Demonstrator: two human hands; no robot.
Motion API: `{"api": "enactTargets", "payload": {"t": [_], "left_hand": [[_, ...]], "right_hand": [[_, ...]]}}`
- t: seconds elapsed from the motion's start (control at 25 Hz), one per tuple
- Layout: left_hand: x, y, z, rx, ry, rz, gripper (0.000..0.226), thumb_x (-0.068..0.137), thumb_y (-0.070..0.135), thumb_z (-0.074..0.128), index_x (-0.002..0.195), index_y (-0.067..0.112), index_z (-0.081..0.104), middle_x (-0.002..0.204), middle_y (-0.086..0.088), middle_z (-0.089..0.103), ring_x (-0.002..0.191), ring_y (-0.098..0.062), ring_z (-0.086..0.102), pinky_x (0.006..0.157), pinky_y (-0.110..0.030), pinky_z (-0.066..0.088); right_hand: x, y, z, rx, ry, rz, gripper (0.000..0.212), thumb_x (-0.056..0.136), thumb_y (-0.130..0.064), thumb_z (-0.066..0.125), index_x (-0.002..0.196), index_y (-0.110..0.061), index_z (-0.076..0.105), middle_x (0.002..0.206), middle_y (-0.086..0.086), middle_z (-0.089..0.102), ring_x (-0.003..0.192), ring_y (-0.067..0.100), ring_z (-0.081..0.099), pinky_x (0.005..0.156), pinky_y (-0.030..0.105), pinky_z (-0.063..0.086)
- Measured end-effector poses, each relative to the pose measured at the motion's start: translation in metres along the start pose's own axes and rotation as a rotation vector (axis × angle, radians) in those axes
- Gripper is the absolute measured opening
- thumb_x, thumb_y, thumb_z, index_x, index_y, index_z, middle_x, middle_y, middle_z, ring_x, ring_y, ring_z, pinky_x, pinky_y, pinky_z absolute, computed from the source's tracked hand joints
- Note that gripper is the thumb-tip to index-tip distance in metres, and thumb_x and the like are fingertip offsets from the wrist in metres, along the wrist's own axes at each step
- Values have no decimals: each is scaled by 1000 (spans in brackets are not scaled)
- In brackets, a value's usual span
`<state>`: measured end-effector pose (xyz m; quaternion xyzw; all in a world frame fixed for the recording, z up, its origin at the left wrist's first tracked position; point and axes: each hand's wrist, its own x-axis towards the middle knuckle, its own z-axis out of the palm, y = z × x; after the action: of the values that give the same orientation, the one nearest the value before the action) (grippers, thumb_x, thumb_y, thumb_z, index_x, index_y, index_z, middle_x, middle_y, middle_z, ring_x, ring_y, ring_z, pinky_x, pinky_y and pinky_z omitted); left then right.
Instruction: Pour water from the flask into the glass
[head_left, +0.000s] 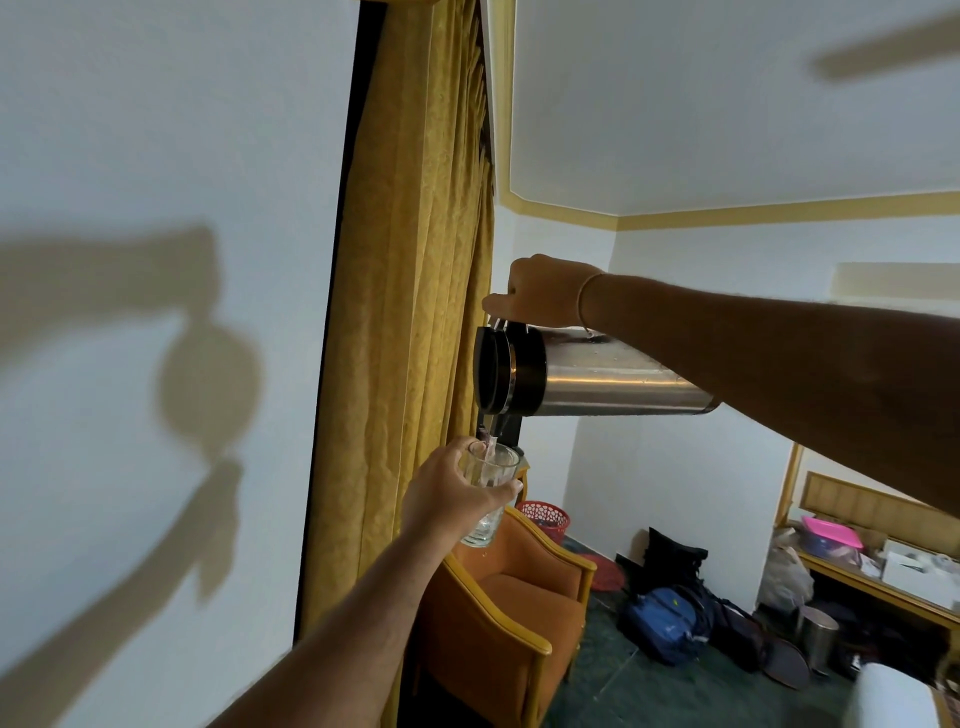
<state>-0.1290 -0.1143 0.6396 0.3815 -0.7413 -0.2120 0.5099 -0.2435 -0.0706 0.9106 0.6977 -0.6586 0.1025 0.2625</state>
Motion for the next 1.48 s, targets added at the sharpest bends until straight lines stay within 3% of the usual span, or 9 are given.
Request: {"api": "enactTargets", "payload": {"t": [0.12,0.28,0.44,0.68,0.88,1.04,1.24,1.48], "left_hand": [[0,1,-1,-10,-3,0,83,72,74,83,142,35,60,126,5,70,106,-12,68,68,-22,49],[-4,5,-4,-8,-6,14,75,73,72,83,136,37,63,102,13,59,79,-3,55,57,-16,39],[-4,8,-5,-4,-22,21,73,73,72,84,134,39,63,110,3,71,72,-2,52,53,-15,36],[-11,10,-4,-19,-27,21,74,73,70,85,136,36,63,116,-1,73,84,-12,62,56,-19,37],[-17,9,-3,-36,-34,14,76,73,68,86,137,35,63,111,1,69,85,-6,56,58,-19,38],[-21,12,-4,-36,-37,16,78,73,68,86,140,33,63,119,-2,72,87,-6,57,59,-19,37],[-27,15,-8,-22,-29,25,75,74,69,85,137,33,63,101,11,60,82,-3,56,57,-15,36],[-33,17,-12,8,-24,40,72,75,71,83,134,35,63,98,15,60,78,0,56,56,-16,36]], "right_hand": [[-3,1,3,29,-8,4,52,99,-55,52,64,-17,45,58,-2,47,52,13,43,62,34,39],[-9,3,6,47,-28,11,52,98,-56,52,63,-17,45,57,-3,46,51,13,43,60,33,39],[-15,4,9,45,-32,14,55,97,-55,52,59,-16,45,54,-3,44,49,15,41,60,35,39],[-24,6,11,46,-47,27,52,96,-53,52,59,-16,44,54,-3,44,49,14,40,59,35,37],[-29,6,11,52,-54,35,51,96,-54,52,62,-18,45,57,-3,46,51,14,42,58,34,36],[-30,5,10,60,-59,31,51,95,-55,51,61,-17,44,55,-4,44,50,14,40,60,36,38],[-33,2,11,58,-71,37,50,92,-57,49,62,-18,45,57,-3,46,51,14,42,60,36,38],[-38,1,11,67,-80,44,50,93,-56,49,62,-17,46,57,-3,46,52,15,42,60,35,38]]}}
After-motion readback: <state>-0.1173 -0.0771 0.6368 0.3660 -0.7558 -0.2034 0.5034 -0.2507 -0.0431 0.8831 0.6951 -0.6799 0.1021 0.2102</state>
